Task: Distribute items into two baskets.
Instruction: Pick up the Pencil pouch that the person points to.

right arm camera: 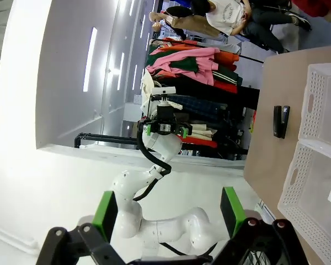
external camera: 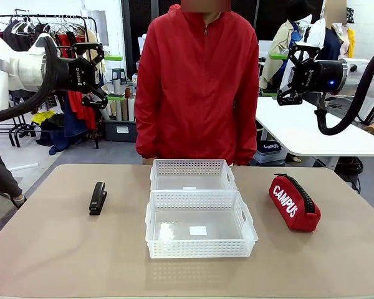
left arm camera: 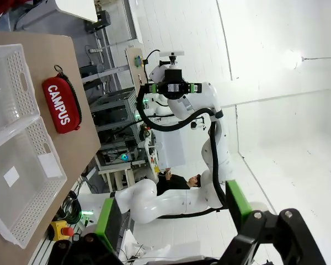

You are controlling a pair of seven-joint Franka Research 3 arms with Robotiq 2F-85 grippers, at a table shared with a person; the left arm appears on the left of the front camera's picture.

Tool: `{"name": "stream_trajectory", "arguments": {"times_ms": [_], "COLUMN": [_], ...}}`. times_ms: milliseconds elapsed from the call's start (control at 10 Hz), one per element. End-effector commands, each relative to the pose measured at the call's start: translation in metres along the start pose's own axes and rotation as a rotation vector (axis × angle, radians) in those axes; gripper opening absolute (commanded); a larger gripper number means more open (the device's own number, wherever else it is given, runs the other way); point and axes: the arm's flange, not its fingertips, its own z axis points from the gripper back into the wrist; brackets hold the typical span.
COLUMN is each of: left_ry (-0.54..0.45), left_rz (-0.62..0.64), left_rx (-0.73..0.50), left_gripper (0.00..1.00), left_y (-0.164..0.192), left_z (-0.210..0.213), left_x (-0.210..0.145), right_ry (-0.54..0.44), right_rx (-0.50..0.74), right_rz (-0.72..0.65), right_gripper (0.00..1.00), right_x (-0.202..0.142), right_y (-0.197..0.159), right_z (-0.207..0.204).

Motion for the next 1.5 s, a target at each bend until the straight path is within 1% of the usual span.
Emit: {"name": "stream_trajectory", "arguments": {"times_ms": [0, 1400], "left_ry": [-0.002, -0.002], "left_rz": [-0.002, -0.002], "left_rx": [-0.001, -0.001], "left_gripper": [1.0, 1.0], "left_y": [-0.0014, -0.0014], "left_z": [0.0008, 0.0008], "left_x": [-0.0003, -0.0003], "right_ry": [-0.01, -0.01], "right_rx": [-0.011, -0.011], "right_rz": [-0.003, -0.003], "right_gripper": [1.0, 1.0], "right_x": [0.0, 0.0], "right_y": [0.0016, 0.0016], "right_z": [-0.0009, -0.0009]}}
